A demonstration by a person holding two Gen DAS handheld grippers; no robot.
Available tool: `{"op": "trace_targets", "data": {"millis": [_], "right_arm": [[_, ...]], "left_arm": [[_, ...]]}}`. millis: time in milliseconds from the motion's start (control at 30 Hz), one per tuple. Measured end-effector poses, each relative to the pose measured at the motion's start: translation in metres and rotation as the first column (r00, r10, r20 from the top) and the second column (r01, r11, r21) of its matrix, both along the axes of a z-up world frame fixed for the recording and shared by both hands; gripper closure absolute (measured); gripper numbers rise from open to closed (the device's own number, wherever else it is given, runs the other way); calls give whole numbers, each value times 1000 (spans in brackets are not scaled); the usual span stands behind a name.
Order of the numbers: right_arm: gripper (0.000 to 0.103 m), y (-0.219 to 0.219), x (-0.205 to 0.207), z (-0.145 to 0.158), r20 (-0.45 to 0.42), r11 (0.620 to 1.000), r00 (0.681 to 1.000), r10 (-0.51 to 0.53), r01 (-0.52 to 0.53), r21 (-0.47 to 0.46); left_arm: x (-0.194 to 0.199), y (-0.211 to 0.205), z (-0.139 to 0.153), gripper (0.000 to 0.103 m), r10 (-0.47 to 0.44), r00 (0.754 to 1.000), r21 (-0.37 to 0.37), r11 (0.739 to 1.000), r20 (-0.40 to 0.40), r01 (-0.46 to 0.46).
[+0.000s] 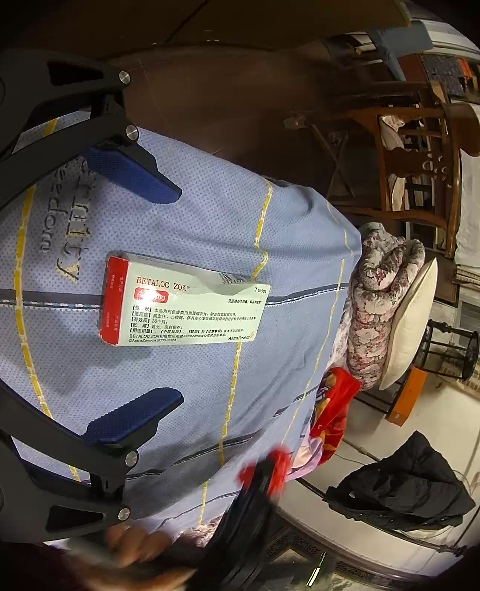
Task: Collect trash
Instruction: 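Grasp the white-red medicine box with the left tool while the right grasps the red tassel, then carry the medicine box and tassel to the red wastebasket and open both tools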
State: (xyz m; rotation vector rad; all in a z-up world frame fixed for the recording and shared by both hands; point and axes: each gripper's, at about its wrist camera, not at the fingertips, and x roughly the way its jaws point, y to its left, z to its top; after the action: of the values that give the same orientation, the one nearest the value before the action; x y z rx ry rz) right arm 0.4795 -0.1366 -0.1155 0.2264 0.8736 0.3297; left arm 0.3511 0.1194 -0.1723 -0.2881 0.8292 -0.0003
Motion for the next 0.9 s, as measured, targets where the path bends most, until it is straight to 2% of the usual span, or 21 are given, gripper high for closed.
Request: {"op": "trace_targets", "data": {"millis": [67,200,267,333,433,500,633,733,900], "right_arm": [[80,-13,-35,9,40,1000,999,8,-8,-9],[79,-40,-128,10,112,993,993,-24,37,-115],[79,-46,-150,5,127,988,991,-48,65,-139],[79,-52,-168,0,138,988,988,-76,93,-120],[79,-58,-173,-7,143,990,985,-94,107,-90],[79,-60,-170,-13,147,988,984,-97,113,-107],[79,-65,-175,-20,145,989,983,-109,121,-82],[78,-66,-171,-27,144,989,983,-117,128,-71],[78,-66,-164,-44,102,993,989,-106,110,-38]], "left_arm": [[0,-1,0,7,-1,1000,4,1000,-2,1],[2,-1,-3,7,-5,1000,7,1000,-15,5],[4,-2,-5,7,-8,1000,13,1000,-30,8],[6,-3,-6,7,-12,999,26,1000,-47,14],[7,-6,-7,10,-16,999,45,999,-50,19],[6,-5,-7,21,-14,999,36,999,-41,16],[4,-4,-7,34,-16,999,23,1000,-31,17],[5,-5,-6,39,-24,999,25,999,-31,25],[6,-7,-5,40,-27,999,33,999,-35,28]]}}
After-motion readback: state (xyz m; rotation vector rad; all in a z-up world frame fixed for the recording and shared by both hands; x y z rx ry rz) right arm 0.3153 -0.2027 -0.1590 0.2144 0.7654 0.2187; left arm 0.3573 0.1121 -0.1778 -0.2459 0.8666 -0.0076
